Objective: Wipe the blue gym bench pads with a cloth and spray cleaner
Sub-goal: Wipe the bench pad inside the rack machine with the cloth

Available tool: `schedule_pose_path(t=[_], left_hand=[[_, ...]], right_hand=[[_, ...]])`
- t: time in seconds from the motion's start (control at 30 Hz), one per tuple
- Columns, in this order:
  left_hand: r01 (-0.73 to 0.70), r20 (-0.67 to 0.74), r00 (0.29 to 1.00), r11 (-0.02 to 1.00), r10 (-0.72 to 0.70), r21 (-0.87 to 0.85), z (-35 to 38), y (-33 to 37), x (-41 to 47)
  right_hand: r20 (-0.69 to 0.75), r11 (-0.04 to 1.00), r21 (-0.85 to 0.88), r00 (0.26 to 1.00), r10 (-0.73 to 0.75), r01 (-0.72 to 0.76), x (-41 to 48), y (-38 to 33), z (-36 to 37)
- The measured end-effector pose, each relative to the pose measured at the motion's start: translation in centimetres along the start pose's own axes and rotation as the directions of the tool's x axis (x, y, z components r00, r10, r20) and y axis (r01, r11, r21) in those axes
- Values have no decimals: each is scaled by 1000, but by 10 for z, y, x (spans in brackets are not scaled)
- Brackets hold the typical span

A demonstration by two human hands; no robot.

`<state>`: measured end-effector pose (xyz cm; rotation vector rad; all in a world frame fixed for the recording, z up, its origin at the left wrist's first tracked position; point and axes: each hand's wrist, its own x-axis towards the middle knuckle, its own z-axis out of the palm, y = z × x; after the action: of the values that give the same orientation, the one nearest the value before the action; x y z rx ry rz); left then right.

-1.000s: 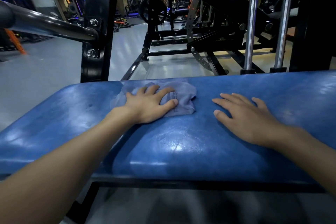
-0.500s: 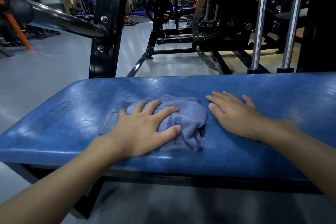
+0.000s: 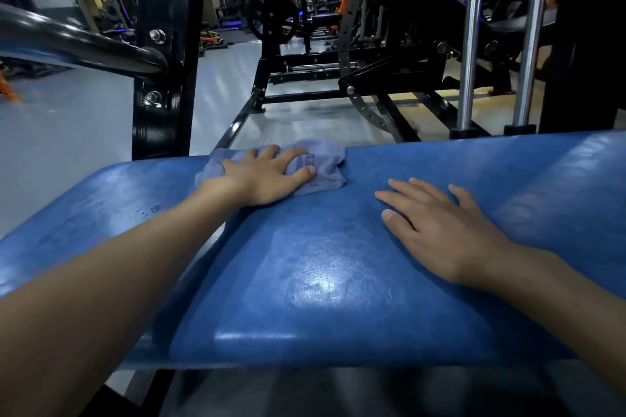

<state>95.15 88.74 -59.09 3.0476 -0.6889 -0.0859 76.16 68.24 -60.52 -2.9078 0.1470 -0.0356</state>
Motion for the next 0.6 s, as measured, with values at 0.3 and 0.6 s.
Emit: schedule_pose_path(t=[0.3,0.6], left_hand=[[-124,-69,990,992,126,27,14,-1,-127],[-126,-99,987,992,126,9,20,-8,-172]], right_hand=[[-10,999,-11,999,40,-40,-2,-3,-1],[8,999,-8,999,34,-34,4,-29,-2]])
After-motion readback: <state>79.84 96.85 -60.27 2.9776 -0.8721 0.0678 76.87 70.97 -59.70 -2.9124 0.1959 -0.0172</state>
